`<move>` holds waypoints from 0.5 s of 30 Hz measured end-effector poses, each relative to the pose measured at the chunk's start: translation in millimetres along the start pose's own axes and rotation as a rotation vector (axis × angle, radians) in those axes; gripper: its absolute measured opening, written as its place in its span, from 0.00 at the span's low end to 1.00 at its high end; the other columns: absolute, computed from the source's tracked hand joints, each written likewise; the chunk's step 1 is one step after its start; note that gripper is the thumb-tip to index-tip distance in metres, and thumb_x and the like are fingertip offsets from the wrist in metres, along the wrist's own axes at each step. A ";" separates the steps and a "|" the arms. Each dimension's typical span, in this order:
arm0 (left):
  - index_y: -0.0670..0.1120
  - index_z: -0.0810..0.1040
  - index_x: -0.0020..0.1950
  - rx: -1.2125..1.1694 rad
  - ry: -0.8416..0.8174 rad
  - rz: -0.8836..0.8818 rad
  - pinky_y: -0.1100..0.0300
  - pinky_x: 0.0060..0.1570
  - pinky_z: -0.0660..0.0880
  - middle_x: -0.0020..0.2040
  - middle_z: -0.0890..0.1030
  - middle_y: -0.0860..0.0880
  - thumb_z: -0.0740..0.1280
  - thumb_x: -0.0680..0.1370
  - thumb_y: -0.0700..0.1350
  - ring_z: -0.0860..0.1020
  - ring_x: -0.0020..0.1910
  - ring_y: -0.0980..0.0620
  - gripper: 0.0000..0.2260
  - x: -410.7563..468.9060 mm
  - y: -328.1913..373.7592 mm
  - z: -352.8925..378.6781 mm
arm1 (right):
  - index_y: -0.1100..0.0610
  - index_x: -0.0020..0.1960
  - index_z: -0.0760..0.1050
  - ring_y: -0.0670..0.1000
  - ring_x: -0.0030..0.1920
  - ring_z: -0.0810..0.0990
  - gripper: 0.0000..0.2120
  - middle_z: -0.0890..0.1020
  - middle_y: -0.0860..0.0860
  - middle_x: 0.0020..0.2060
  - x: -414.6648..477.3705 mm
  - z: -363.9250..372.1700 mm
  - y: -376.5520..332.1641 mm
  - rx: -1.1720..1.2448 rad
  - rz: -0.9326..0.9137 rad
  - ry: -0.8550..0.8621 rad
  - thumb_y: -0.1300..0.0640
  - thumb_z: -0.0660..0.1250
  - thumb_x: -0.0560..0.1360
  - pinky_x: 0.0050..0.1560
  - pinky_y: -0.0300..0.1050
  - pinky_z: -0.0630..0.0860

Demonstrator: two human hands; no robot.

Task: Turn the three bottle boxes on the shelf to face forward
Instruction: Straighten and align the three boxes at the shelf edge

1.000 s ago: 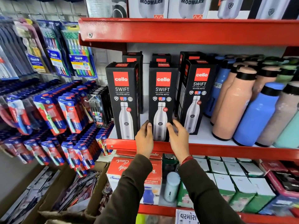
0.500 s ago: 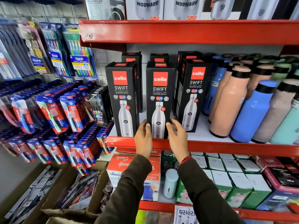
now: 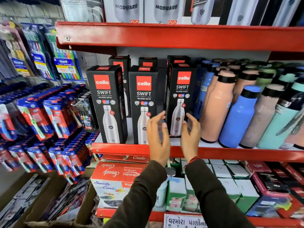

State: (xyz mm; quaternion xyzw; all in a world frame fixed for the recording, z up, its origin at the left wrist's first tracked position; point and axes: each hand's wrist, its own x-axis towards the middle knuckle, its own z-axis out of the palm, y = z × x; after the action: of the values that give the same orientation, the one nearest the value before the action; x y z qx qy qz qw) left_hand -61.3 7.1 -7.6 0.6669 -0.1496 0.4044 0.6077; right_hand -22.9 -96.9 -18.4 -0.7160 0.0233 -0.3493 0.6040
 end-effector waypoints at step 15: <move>0.40 0.67 0.74 0.046 -0.101 -0.629 0.64 0.64 0.63 0.73 0.72 0.40 0.55 0.85 0.46 0.69 0.74 0.42 0.19 30.4 -46.4 74.3 | 0.60 0.73 0.65 0.58 0.73 0.67 0.21 0.71 0.59 0.71 51.3 -12.3 22.7 -0.205 0.214 -0.275 0.54 0.58 0.82 0.69 0.46 0.62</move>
State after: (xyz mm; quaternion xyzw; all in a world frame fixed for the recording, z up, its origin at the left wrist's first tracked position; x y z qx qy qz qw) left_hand 16.4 -43.2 -12.7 0.7131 0.0431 0.1665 0.6796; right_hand 18.2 -136.8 -13.8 -0.8083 0.0521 -0.1778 0.5589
